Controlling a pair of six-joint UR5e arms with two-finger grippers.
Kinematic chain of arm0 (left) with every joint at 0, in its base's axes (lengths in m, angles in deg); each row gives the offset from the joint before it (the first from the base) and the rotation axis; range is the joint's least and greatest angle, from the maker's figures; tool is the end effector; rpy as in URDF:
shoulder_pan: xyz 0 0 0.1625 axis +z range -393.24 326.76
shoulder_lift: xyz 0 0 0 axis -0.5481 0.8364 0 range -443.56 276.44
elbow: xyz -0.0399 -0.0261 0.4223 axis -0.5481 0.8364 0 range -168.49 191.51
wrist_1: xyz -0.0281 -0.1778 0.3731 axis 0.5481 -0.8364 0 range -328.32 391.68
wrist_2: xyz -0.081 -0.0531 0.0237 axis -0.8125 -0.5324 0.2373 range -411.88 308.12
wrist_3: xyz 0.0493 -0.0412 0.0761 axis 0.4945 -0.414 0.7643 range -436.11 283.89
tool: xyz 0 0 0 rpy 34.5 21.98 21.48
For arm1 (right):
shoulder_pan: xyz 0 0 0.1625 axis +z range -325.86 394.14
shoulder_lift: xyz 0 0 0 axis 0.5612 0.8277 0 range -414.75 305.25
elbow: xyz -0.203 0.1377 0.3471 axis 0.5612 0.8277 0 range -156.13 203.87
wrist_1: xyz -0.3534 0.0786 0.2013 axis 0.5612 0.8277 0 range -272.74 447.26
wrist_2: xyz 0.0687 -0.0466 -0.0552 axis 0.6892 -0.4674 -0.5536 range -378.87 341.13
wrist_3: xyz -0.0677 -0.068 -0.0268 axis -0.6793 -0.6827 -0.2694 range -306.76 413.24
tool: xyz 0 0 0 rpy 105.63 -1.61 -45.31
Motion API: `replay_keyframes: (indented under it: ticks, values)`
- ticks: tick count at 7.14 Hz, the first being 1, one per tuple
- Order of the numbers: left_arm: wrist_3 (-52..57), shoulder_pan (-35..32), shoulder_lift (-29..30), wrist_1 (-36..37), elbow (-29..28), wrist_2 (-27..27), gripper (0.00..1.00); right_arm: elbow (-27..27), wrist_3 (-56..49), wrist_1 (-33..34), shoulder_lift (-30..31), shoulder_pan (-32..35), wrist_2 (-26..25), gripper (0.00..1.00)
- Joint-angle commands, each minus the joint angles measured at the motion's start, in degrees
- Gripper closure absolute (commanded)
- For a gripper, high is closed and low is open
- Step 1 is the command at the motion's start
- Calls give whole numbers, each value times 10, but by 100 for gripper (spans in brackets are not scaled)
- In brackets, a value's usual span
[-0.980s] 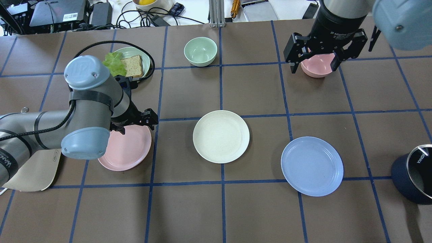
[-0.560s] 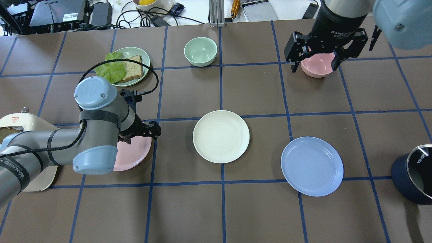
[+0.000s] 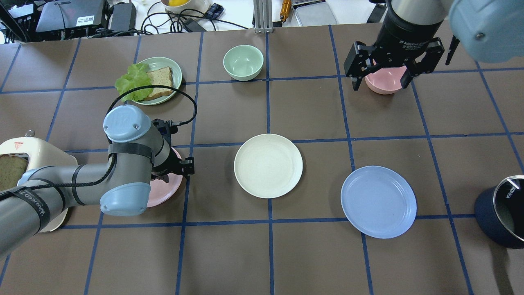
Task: Stack three plates with pink and blue
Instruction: 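Move the left gripper down to the pink plate and grasp its rim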
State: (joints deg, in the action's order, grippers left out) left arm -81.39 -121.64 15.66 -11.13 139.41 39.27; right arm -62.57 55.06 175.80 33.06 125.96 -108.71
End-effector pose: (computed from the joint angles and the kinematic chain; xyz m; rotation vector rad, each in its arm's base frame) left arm -0.1191 -0.4383 0.1952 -0.1873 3.1158 -0.0032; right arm 0.1496 -0.5033 0.4968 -0.0001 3.1387 0.0027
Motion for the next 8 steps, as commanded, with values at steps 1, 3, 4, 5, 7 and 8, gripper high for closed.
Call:
replay_keyframes:
  ticks: [1, 3, 4, 5, 7, 8]
  values:
    - [24, 0, 14, 18, -2, 2, 65, -1, 0, 1, -1, 0, -4, 0]
    - [51, -1, 31, 50, -3, 2, 80, -1, 0, -4, -15, -1, -3, 0]
    - [52, -2, 37, 54, -5, 2, 98, -1, 0, -4, -16, -2, -3, 0]
    - [55, -2, 38, 54, -10, 2, 100, -1, -8, -2, -17, -10, -5, 0]
    - [55, -12, 35, 54, -31, 4, 100, -7, -53, -4, -19, -36, -9, 3]
    - [55, -39, 37, 49, -53, 47, 100, -37, -114, 3, -15, -66, -20, 4]
